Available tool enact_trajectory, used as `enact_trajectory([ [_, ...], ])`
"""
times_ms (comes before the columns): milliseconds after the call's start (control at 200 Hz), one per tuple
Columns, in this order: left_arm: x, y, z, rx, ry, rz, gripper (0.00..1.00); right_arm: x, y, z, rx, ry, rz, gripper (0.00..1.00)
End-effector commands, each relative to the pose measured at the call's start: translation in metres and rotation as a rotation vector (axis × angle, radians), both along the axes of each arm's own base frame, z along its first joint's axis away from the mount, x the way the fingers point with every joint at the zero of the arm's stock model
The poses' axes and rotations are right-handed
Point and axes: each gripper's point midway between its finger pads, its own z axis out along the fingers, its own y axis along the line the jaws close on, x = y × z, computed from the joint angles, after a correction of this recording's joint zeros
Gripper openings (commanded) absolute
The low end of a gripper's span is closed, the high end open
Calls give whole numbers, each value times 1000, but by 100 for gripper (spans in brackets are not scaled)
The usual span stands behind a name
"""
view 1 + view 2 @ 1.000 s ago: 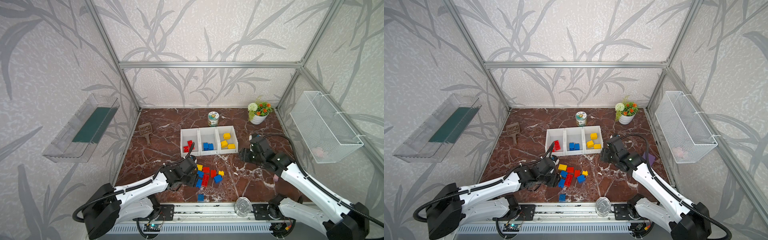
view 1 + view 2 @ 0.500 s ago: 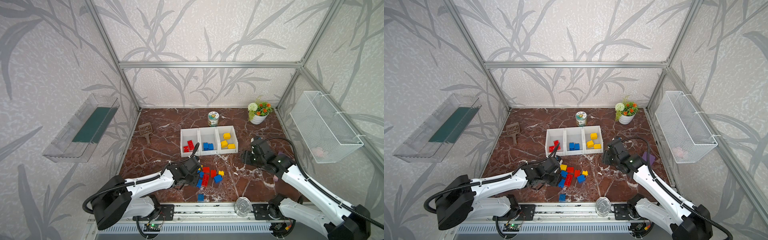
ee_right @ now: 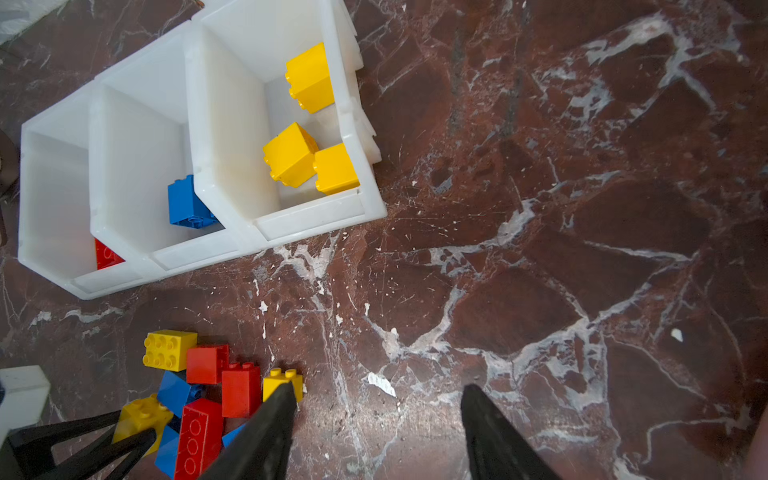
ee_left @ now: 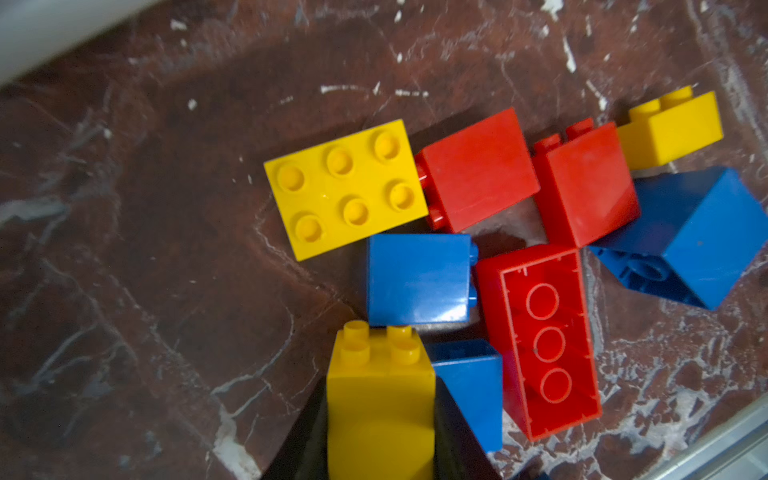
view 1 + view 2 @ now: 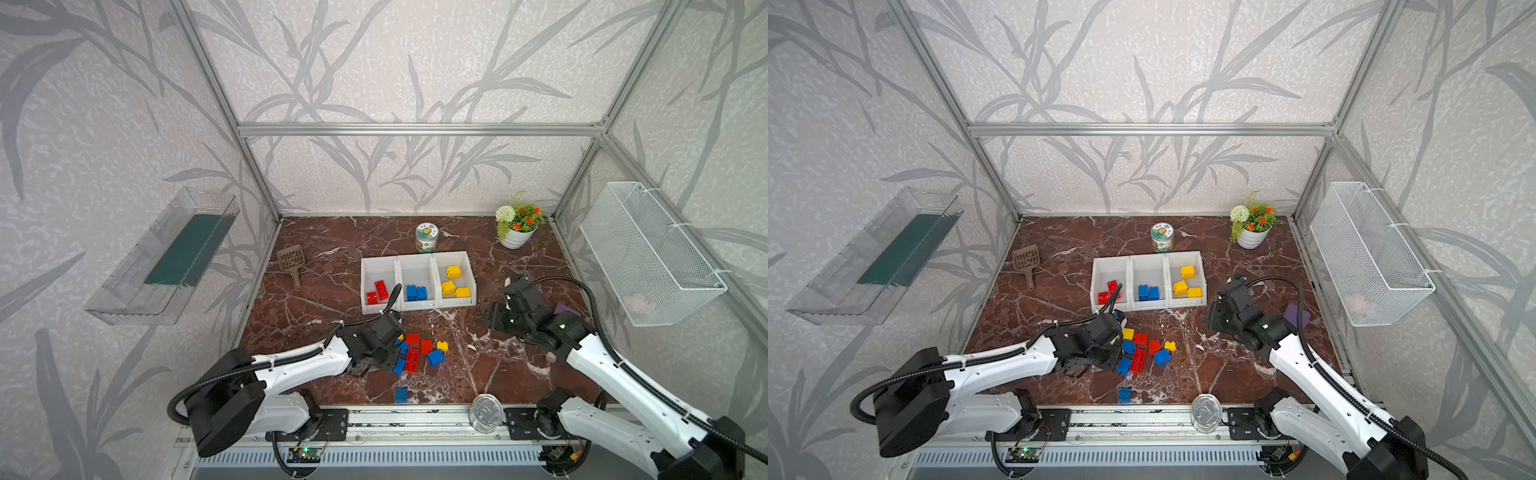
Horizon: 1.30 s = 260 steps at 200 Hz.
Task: Sort the legos into containers by color
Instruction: 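Carry the yellow brick with the left gripper into the yellow compartment and release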
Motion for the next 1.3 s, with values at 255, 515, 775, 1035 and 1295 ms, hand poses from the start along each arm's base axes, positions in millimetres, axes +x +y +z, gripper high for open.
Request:
enact_trajectory([
  [255,65,-73,100,-136,-261,-114,34,-12,-12,-2,-15,-23,-8,64],
  [515,119,-139,118,-163,-291,-105,34,-25,13,-15,100,28,99,64],
  [775,178,-191,111,-136,-299,-60,35,-45,11,-18,67,68,196,64],
  [1035,218,-213,93,-95,-274,-29,35,-58,15,-24,81,107,257,64],
  [1295,235,-216,82,-99,-275,20,50,-56,6,-14,48,102,274,65],
])
